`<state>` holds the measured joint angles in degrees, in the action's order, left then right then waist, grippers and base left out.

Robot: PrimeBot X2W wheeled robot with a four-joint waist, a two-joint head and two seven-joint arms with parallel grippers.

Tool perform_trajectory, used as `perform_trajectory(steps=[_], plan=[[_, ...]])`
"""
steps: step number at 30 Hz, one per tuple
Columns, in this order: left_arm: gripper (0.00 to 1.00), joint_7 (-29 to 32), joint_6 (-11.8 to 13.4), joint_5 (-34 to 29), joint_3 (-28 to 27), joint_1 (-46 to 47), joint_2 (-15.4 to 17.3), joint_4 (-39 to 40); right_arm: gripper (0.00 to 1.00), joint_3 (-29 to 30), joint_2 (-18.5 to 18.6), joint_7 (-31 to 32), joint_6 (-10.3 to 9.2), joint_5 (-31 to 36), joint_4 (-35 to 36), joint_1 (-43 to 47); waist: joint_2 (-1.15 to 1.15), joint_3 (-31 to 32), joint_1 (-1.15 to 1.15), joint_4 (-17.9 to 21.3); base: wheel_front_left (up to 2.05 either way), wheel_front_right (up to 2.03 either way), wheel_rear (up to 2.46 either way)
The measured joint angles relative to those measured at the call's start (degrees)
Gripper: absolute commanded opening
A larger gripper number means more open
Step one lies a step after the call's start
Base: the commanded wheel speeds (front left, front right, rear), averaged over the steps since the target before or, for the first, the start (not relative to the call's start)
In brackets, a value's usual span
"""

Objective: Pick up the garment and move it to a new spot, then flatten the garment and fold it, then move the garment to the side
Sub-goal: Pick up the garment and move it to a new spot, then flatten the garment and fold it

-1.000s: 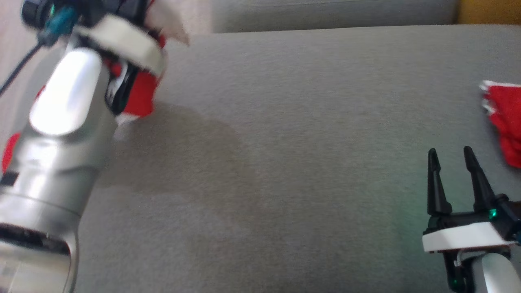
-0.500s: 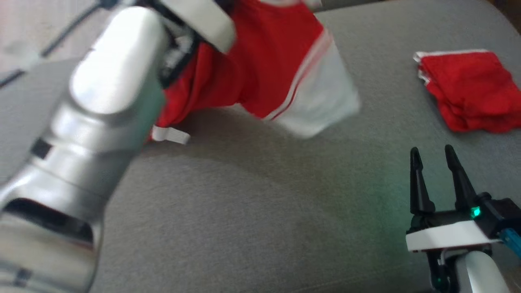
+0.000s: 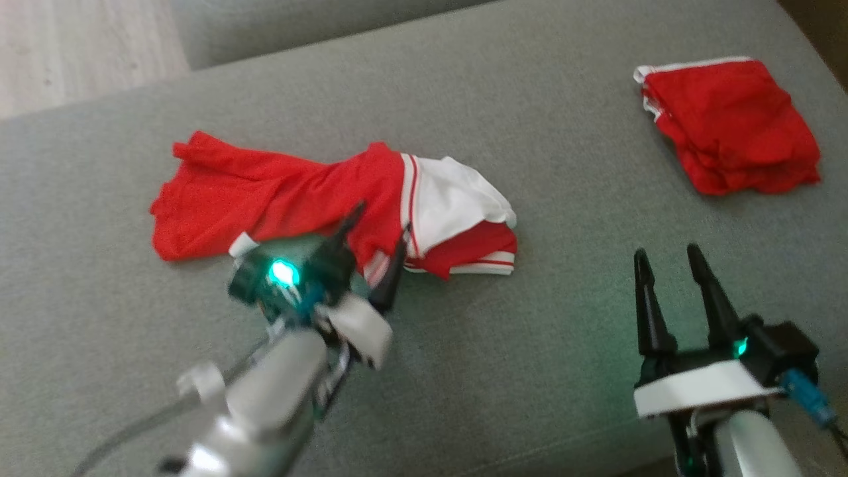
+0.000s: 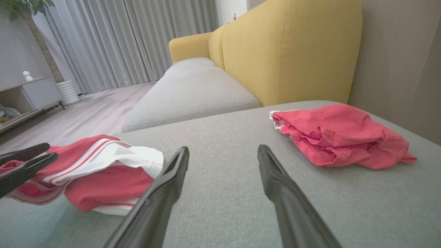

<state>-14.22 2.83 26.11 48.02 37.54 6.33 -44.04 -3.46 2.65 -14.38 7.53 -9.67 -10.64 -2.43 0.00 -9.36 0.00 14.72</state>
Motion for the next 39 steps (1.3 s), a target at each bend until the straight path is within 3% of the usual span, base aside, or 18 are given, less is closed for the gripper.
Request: perform_trajectory(steps=[5,8,13,18,24,39], plan=[[1.00,-0.1,8.5,-6.8,-7.4,-13.0,0.2,13.8,1.00,-1.1,0.0,0.0,0.00,0.1,-2.0,4.4,0.00,3.5,0.00,-1.6,0.00,0.00,0.00],[1.00,-0.2,11.3,-9.2,-13.1,-24.0,-0.1,21.6,1.00,-1.7,0.2,0.0,0.00,0.1,-2.9,7.9,0.00,6.3,-0.02,-3.0,0.00,0.00,0.00],[1.00,-0.2,13.2,-13.7,-21.7,-38.8,-1.5,32.6,1.00,-1.7,0.9,0.0,0.00,0.2,-2.0,9.6,0.00,9.8,-0.02,-6.2,0.00,0.00,0.00],[1.00,-0.2,13.6,-17.8,-26.2,-45.1,-2.1,39.5,1.00,-1.7,1.2,0.0,0.00,0.2,0.2,11.6,0.00,12.4,-0.02,-9.9,0.00,0.00,0.00],[1.00,-0.2,12.2,-20.5,-27.8,-47.2,-2.4,41.2,1.00,-1.5,1.1,0.0,0.00,0.2,0.8,12.9,0.00,14.7,-0.01,-13.1,0.00,0.00,0.00],[1.00,-0.2,11.2,-21.6,-29.5,-47.5,-2.9,40.8,1.00,-1.5,0.5,0.0,0.00,0.2,1.1,13.7,0.00,15.9,0.00,-13.8,0.00,0.00,0.00]])
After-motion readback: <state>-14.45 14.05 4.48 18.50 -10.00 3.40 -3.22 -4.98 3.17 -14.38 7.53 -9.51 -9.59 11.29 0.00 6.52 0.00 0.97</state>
